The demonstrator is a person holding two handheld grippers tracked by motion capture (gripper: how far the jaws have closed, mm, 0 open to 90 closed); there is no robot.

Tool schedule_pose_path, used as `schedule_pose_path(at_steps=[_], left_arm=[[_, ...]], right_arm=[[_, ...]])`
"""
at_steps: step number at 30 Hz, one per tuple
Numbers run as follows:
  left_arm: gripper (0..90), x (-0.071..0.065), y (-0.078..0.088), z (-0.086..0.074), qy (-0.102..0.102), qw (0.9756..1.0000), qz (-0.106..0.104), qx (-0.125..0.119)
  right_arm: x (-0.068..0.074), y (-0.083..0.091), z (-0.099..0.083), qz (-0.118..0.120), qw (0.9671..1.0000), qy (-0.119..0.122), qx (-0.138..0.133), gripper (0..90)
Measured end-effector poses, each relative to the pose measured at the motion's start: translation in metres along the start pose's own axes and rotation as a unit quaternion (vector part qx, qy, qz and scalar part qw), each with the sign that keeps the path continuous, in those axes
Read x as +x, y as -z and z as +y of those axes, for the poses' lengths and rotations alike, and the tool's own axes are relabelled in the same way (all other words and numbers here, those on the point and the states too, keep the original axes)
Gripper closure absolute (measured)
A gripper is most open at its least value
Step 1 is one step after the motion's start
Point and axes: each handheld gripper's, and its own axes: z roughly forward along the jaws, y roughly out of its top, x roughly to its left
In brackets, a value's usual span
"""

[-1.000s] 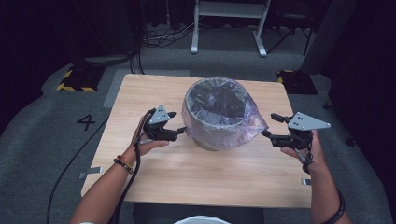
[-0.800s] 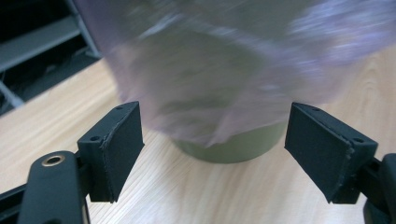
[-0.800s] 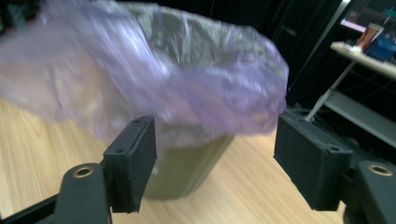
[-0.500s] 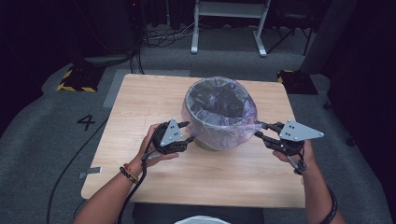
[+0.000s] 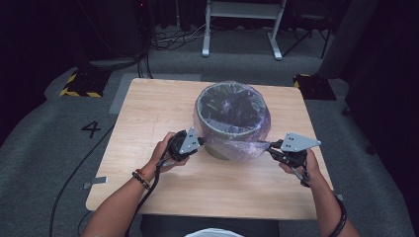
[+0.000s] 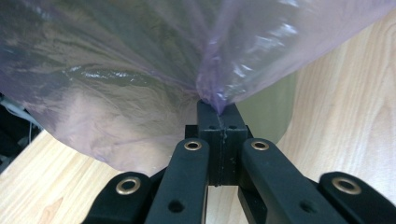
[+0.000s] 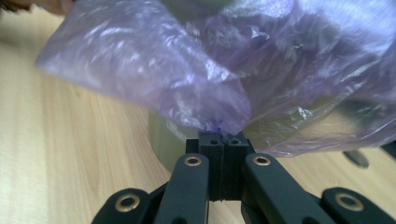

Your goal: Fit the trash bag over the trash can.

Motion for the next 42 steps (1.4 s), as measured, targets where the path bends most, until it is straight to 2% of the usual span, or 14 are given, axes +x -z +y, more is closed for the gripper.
schedule_pose_path(at_steps=[6,9,13,15,18,21,25,29,32,35,37,38,40,42], left_arm=[[90.0,0.010,-0.007,-0.011,0.023,0.9995,0.006,0.019],[90.0,0.014,-0.008,-0.016,0.039,0.9990,0.006,0.020],[90.0,0.015,-0.008,-0.020,0.052,0.9985,0.001,0.017],[90.0,0.016,-0.007,-0.021,0.056,0.9983,0.003,0.019],[88.2,0.018,-0.004,-0.024,0.069,0.9975,-0.002,0.012],[69.3,0.019,0.002,-0.026,0.090,0.9959,0.004,0.009],[42.9,0.025,0.016,-0.030,0.111,0.9938,-0.001,-0.003],[33.2,0.031,0.030,-0.031,0.130,0.9915,0.001,-0.010],[31.2,0.035,0.037,-0.030,0.143,0.9891,-0.012,-0.033],[33.8,0.035,0.038,-0.025,0.137,0.9897,-0.001,-0.039],[33.2,0.036,0.036,-0.024,0.138,0.9895,-0.003,-0.042],[33.3,0.037,0.034,-0.023,0.139,0.9895,-0.004,-0.041],[35.4,0.038,0.032,-0.022,0.137,0.9898,0.001,-0.040],[40.5,0.037,0.030,-0.021,0.132,0.9904,0.000,-0.042]], right_arm=[[-0.008,-0.020,-0.018,-0.009,0.9991,-0.038,0.017,87.6],[-0.013,-0.027,-0.022,-0.036,0.9975,-0.058,0.022,74.2],[-0.013,-0.030,-0.026,-0.051,0.9963,-0.056,0.041,51.6],[-0.015,-0.029,-0.030,-0.048,0.9957,-0.062,0.048,41.4],[-0.020,-0.023,-0.040,-0.048,0.9935,-0.090,0.052,35.0],[-0.028,-0.010,-0.047,-0.053,0.9905,-0.121,0.038,33.8],[-0.034,0.008,-0.040,-0.073,0.9875,-0.139,0.016,34.3],[-0.039,0.026,-0.021,-0.105,0.9848,-0.139,-0.006,36.2],[-0.041,0.035,-0.010,-0.111,0.9831,-0.143,-0.028,37.8],[-0.043,0.042,0.001,-0.146,0.9815,-0.124,-0.011,39.6],[-0.046,0.044,0.003,-0.149,0.9793,-0.137,-0.015,41.8],[-0.046,0.044,0.004,-0.138,0.9804,-0.139,-0.021,42.0],[-0.045,0.043,0.009,-0.147,0.9821,-0.117,0.006,42.8],[-0.042,0.042,0.009,-0.140,0.9852,-0.099,0.010,44.4]])
